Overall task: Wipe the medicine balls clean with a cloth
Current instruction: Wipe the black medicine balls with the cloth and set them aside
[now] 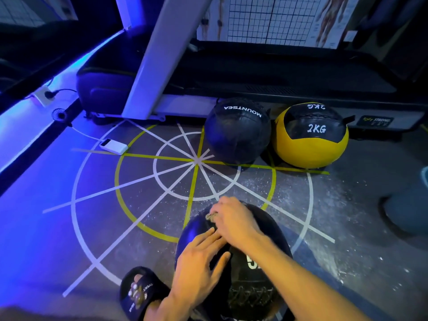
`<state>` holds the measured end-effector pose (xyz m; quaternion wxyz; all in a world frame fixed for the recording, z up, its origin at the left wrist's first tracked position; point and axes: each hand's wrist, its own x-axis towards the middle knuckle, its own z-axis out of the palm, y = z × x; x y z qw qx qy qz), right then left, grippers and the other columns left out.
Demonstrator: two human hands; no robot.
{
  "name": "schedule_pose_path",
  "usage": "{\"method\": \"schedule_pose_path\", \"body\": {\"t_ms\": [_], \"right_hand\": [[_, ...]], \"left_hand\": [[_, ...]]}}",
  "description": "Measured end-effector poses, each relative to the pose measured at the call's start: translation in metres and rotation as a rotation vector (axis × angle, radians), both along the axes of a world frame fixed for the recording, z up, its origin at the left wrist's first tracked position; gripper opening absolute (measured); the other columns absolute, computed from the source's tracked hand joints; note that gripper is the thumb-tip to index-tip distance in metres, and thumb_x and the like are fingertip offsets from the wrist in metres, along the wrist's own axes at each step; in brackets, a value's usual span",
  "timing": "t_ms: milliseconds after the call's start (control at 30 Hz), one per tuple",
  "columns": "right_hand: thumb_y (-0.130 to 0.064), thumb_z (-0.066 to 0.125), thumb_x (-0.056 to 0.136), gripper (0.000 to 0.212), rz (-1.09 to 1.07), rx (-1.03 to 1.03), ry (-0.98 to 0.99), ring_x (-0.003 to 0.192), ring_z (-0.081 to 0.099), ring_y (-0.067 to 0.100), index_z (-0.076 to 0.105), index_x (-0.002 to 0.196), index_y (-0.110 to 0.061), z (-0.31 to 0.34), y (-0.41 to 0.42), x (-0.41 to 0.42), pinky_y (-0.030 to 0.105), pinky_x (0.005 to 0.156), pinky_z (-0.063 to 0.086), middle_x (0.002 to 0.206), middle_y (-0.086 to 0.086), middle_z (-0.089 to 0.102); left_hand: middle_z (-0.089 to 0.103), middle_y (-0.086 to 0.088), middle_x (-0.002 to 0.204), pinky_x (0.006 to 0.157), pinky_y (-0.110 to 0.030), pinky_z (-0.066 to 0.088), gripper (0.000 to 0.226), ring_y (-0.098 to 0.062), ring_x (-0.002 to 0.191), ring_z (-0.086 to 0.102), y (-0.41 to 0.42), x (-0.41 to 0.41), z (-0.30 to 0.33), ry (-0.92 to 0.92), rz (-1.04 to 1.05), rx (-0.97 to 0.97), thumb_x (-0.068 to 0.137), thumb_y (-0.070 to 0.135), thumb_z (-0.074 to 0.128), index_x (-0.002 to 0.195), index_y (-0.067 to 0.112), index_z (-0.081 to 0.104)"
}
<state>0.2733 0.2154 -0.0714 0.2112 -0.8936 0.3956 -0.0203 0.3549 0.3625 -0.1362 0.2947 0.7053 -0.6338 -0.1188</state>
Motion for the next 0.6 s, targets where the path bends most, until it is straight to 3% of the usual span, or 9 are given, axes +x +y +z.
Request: {"method": "schedule_pose_path", "body": {"t_ms": [100,167,233,267,333,400,467,533,600], "right_hand": [[-0.028,0.059,0.102,0.016,-0.252,0.039,0.077,0.083,0.062,0.005,0.074,0.105,-0.024,-0.006,-0.047,-0.043,0.016,0.066,0.044,0.101,-0.006,0.068],[-0.028,0.062,0.101,0.012,-0.408,0.101,0.196,0.076,0.064,0.007,0.072,0.103,-0.022,-0.007,-0.068,-0.076,0.020,0.065,0.044,0.092,-0.004,0.070],[-0.026,0.061,0.101,0.011,-0.442,0.117,0.178,0.070,0.060,0.002,0.072,0.102,-0.022,-0.011,-0.070,-0.084,0.018,0.060,0.043,0.086,-0.006,0.069],[-0.027,0.060,0.101,0.012,-0.430,0.100,0.147,0.069,0.058,-0.001,0.071,0.099,-0.022,-0.009,-0.064,-0.075,0.016,0.059,0.044,0.086,-0.007,0.068],[-0.032,0.059,0.101,0.017,-0.343,0.048,0.059,0.074,0.059,-0.002,0.071,0.095,-0.023,-0.007,-0.049,-0.045,0.020,0.072,0.053,0.089,-0.009,0.067],[-0.036,0.061,0.100,0.018,-0.158,0.053,0.018,0.086,0.063,0.007,0.073,0.101,-0.023,-0.004,-0.026,-0.007,0.028,0.085,0.055,0.099,-0.008,0.065],[-0.033,0.061,0.100,0.019,0.063,0.069,0.082,0.094,0.064,0.017,0.074,0.106,-0.020,-0.003,-0.011,0.019,0.033,0.085,0.052,0.108,-0.002,0.065],[-0.034,0.063,0.099,0.018,0.085,0.110,0.135,0.087,0.064,0.018,0.075,0.101,-0.021,0.000,-0.025,0.024,0.031,0.076,0.049,0.099,-0.001,0.069],[-0.035,0.065,0.098,0.018,-0.053,0.105,0.209,0.081,0.065,0.015,0.075,0.097,-0.021,0.003,-0.055,0.009,0.030,0.074,0.049,0.090,-0.001,0.071]], "left_hand": [[0.037,0.040,0.152,0.116,-0.008,0.020,0.043,0.012,0.145,0.028,0.000,0.000,-0.001,0.015,0.020,0.008,0.104,0.059,0.045,0.145,0.050,0.051],[0.036,0.040,0.152,0.117,-0.007,0.018,0.042,0.012,0.146,0.027,0.000,-0.003,-0.002,0.020,0.008,0.006,0.105,0.056,0.046,0.146,0.049,0.051],[0.035,0.040,0.153,0.117,-0.008,0.019,0.041,0.011,0.146,0.027,-0.001,-0.006,-0.003,0.037,-0.016,0.005,0.106,0.053,0.046,0.146,0.049,0.050],[0.035,0.040,0.153,0.117,-0.009,0.020,0.041,0.011,0.146,0.028,-0.003,-0.008,-0.004,0.041,-0.022,0.001,0.106,0.052,0.045,0.146,0.048,0.051],[0.037,0.039,0.153,0.117,-0.013,0.025,0.040,0.009,0.145,0.030,-0.007,-0.011,-0.005,0.039,-0.034,-0.007,0.106,0.048,0.045,0.146,0.048,0.051],[0.046,0.034,0.149,0.115,-0.020,0.034,0.038,0.005,0.141,0.038,-0.011,-0.012,-0.004,0.036,-0.066,-0.019,0.106,0.041,0.047,0.143,0.044,0.056],[0.057,0.029,0.141,0.110,-0.026,0.043,0.033,0.002,0.133,0.046,-0.012,-0.012,-0.003,0.029,-0.082,-0.035,0.105,0.038,0.049,0.135,0.039,0.063],[0.051,0.028,0.148,0.117,-0.024,0.035,0.037,0.004,0.141,0.039,-0.014,-0.012,-0.002,0.064,-0.087,-0.016,0.106,0.037,0.048,0.141,0.038,0.060],[0.036,0.030,0.158,0.123,-0.020,0.022,0.043,0.005,0.150,0.023,-0.015,-0.011,-0.003,0.110,-0.104,0.018,0.108,0.036,0.045,0.150,0.041,0.049]]}}
